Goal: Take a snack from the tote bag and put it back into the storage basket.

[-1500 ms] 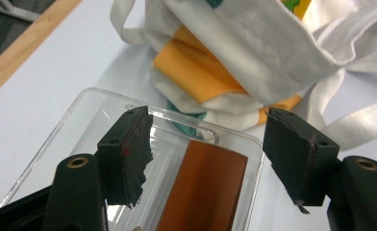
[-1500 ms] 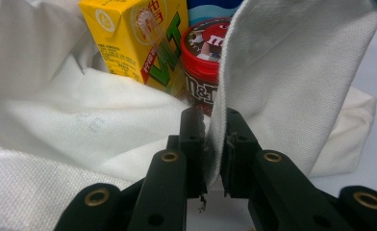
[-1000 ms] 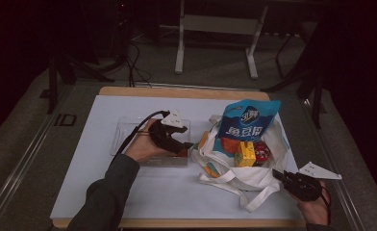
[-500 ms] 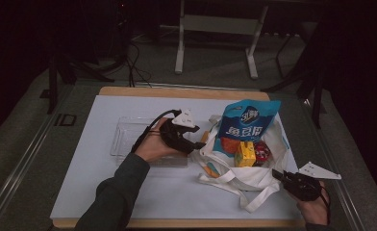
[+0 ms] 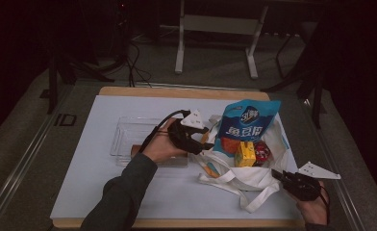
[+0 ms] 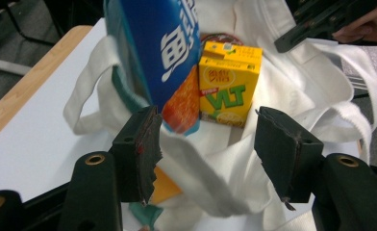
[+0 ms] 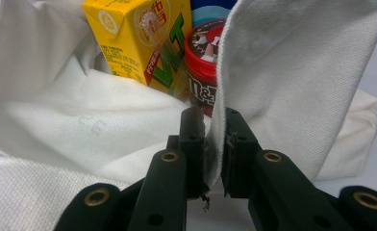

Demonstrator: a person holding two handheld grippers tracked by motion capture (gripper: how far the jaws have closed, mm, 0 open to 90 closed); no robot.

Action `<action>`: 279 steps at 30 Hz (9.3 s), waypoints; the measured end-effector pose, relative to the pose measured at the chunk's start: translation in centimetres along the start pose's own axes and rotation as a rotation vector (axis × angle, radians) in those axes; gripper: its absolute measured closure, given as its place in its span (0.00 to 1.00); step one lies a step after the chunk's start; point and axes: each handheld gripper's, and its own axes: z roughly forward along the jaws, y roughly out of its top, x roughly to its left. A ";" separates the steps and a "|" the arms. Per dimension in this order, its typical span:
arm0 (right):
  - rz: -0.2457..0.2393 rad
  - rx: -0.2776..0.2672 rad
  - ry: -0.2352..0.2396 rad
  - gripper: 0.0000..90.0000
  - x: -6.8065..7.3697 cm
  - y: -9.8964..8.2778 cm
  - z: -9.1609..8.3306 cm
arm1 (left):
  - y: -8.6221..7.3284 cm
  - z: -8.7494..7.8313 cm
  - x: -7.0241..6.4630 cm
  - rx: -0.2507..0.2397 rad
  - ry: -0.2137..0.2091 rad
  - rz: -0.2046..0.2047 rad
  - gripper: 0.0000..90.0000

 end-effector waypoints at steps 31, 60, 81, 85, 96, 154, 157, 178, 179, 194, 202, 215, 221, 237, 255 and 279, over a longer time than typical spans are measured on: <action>0.000 -0.002 0.002 0.90 0.0 0.0 0.0 | 3.8 4.4 -1.9 0.004 -0.055 0.032 0.51; 0.000 -0.003 0.006 0.89 -0.1 -0.1 -0.1 | 4.8 9.6 -2.6 0.087 -0.080 0.009 0.50; 0.000 -0.003 0.008 0.84 0.0 0.0 0.0 | 3.7 12.7 -1.5 0.163 -0.109 -0.002 0.29; 0.000 -0.005 0.010 0.84 0.0 0.0 0.0 | 3.6 13.2 -1.5 0.169 -0.110 0.001 0.27; 0.001 -0.007 0.011 0.83 0.0 0.0 0.0 | 3.7 14.4 -1.5 0.180 -0.125 0.013 0.25; 0.001 -0.006 0.013 0.83 0.1 0.0 -0.2 | 3.3 16.2 -1.9 0.171 -0.106 0.002 0.25; 0.000 -0.005 0.013 0.82 0.0 0.0 -0.2 | 3.2 16.2 -2.0 0.171 -0.101 0.006 0.25; 0.000 -0.005 0.015 0.82 0.0 -0.1 -0.1 | 2.9 16.1 -2.2 0.204 -0.093 0.026 0.31; 0.000 -0.005 0.015 0.82 0.0 -0.1 -0.1 | 2.9 16.1 -2.2 0.205 -0.092 0.027 0.31; -0.001 -0.003 0.014 0.82 0.0 -0.1 -0.1 | 3.1 15.7 -2.5 0.227 -0.064 0.028 0.32; 0.000 -0.004 0.008 0.80 0.0 -0.1 0.0 | 3.6 14.1 -2.2 0.186 -0.052 0.010 0.32; 0.002 -0.005 0.008 0.78 0.0 0.0 -0.1 | 4.5 11.8 -2.0 0.165 -0.035 0.020 0.32; 0.003 -0.005 0.008 0.78 0.0 0.0 -0.1 | 5.2 10.7 -2.1 0.155 -0.023 0.036 0.32; 0.006 -0.005 0.009 0.78 0.0 -0.1 -0.1 | 6.5 7.1 -1.5 0.122 -0.014 0.029 0.32; 0.001 -0.003 0.000 0.79 0.1 0.0 -0.1 | 6.6 3.3 -1.1 0.082 -0.006 0.018 0.32; 0.007 -0.001 0.000 0.79 0.1 -0.1 -0.1 | 4.8 -0.7 0.7 0.049 0.039 -0.035 0.32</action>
